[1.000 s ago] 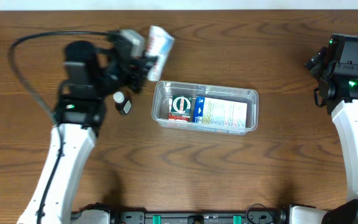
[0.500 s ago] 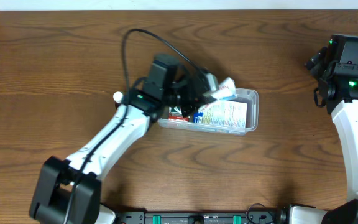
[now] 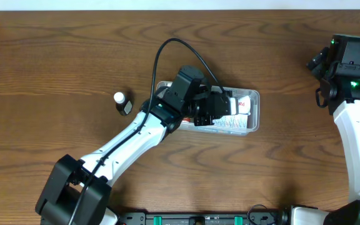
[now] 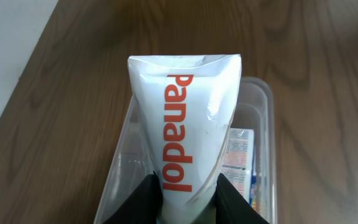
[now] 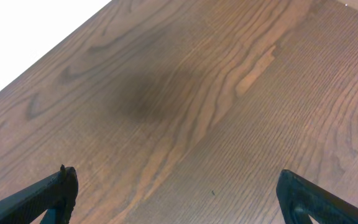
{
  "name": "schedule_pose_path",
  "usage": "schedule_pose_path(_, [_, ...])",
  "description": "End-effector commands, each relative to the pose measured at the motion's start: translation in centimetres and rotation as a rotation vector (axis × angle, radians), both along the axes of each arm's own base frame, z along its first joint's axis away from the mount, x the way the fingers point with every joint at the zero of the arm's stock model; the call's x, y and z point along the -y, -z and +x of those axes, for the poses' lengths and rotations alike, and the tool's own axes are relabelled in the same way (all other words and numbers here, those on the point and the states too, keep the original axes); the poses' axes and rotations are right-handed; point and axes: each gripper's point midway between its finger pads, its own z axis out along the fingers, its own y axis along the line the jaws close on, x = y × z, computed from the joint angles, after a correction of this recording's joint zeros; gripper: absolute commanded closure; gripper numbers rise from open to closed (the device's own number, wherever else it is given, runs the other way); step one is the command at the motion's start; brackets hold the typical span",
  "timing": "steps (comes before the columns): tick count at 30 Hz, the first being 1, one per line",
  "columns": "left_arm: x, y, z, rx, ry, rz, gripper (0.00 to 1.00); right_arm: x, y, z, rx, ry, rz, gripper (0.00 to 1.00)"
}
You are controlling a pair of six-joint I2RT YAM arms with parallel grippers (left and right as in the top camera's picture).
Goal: Pack container
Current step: 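Lift the white tube and lower it into the container's middle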
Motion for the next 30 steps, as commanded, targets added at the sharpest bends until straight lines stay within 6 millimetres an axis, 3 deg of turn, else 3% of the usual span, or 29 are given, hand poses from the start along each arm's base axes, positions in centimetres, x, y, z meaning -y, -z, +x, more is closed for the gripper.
schedule_pose_path(1, [-0.4,0.4,1.2,0.047,-0.041,0.040,0.73,0.3,-0.1,-0.1,0.006,0.021,0.000,0.01])
schedule_pose_path(6, [-0.7,1.6,1.8,0.045,-0.072,0.077,0.73,0.3,-0.1,-0.1,0.006,0.021,0.000,0.01])
schedule_pose_path(14, [-0.7,6.1,1.8,-0.036,-0.068,0.143,0.73,0.3,-0.1,-0.1,0.006,0.021,0.000,0.01])
schedule_pose_path(30, [-1.2,7.7,1.2,-0.082,-0.065,0.180,0.74,0.3,-0.1,-0.1,0.006,0.021,0.000,0.01])
